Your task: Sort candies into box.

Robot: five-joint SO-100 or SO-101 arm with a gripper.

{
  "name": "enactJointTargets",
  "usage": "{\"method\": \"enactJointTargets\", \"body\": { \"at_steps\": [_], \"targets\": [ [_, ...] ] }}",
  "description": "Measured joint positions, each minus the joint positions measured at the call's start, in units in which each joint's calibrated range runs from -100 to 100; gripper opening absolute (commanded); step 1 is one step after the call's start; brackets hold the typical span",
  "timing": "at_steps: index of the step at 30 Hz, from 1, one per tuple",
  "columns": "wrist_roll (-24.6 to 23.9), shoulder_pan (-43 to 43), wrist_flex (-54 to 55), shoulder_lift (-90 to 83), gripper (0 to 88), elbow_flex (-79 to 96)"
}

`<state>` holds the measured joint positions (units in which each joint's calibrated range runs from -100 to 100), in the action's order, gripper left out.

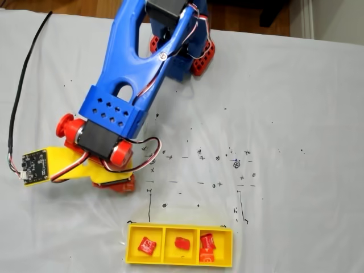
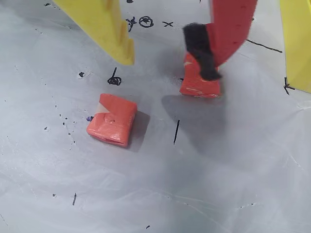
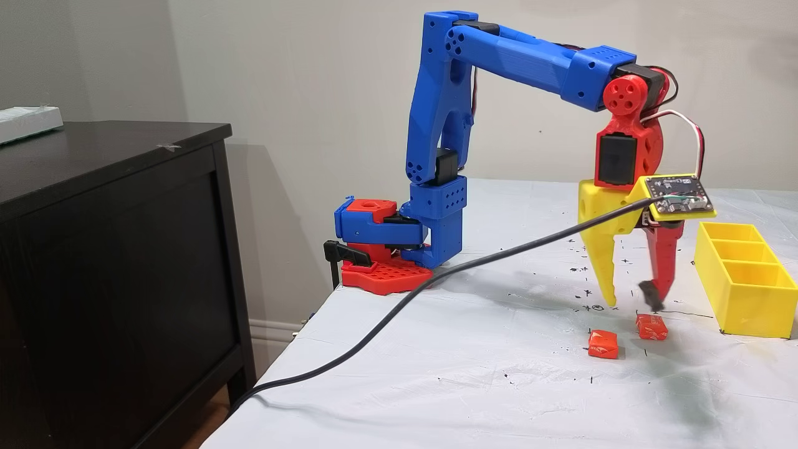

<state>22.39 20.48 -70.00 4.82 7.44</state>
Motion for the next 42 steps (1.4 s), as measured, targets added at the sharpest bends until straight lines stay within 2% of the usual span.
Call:
{"method": "enactJointTargets", "body": {
  "at_steps": [11, 23, 42],
  "targets": [
    [0.0, 0.0, -1.4, 4.3, 24.9, -4.4],
    [-0.9, -2.0, -2.9, 9.5, 29.5, -8.6],
    [-2.2, -3.4, -2.1, 15.9, 28.0, -12.1]
  ]
}}
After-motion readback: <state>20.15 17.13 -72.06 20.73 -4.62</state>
